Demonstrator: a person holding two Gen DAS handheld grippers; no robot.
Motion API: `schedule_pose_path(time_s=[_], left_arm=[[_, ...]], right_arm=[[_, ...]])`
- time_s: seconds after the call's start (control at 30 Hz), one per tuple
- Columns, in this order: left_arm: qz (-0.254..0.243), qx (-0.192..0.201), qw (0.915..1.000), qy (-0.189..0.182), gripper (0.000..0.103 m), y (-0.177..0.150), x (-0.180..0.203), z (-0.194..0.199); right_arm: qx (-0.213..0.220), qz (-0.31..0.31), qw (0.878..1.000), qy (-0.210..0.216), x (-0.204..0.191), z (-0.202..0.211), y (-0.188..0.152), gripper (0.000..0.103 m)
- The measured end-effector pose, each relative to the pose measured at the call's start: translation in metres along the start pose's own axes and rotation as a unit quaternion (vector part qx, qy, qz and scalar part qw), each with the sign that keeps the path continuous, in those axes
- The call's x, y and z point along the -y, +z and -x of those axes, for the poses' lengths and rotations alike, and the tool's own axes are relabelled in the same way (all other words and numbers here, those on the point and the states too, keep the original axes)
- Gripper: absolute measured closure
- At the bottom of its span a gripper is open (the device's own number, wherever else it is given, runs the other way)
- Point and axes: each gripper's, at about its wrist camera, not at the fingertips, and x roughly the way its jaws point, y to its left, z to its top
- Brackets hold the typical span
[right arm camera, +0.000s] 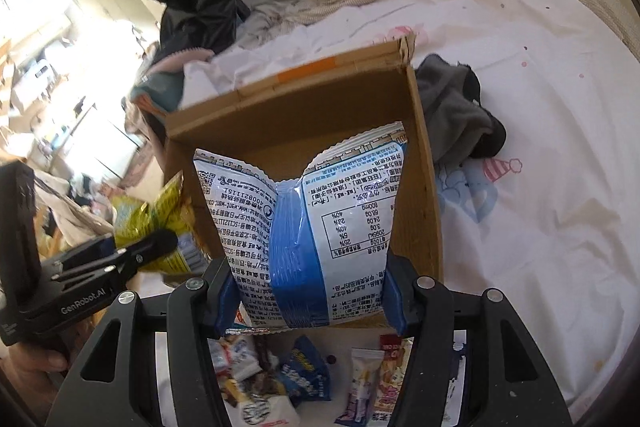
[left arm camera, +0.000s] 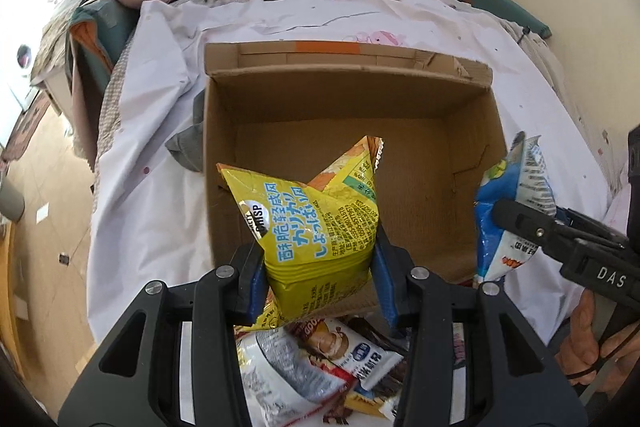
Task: Organize snacks
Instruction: 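Carry both bags into the cardboard box and open both tools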
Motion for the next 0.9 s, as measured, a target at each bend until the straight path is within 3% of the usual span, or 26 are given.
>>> schedule_pose_path(time_s=[0.1,0.27,0.4,0.9], left_arm=[[0.017,-0.017,0.9997,0.006,0.063,-0.005,-0.002,-0.011],[-0.011,-0.005,0.9999,0.01,0.063,-0.005,0.008,-0.013],[0.01,-0.018,0.9998,-0.001,0.063,-0.002,0.003,-0.02],[0.013,-0.012,0.9997,0.015,0.06,-0.003,-0.001,-0.018]], right_arm=[[-0.005,0.019,1.0,-0.018,-0.002,-0.009,-0.002,0.043],[-0.02,0.02,0.999,-0.014,-0.003,-0.023,-0.002,0.042],[-0.02,0.029,0.999,-0.023,-0.006,-0.026,-0.003,0.041],[-0.032,0.027,0.999,-0.02,-0.004,-0.029,-0.003,0.04]])
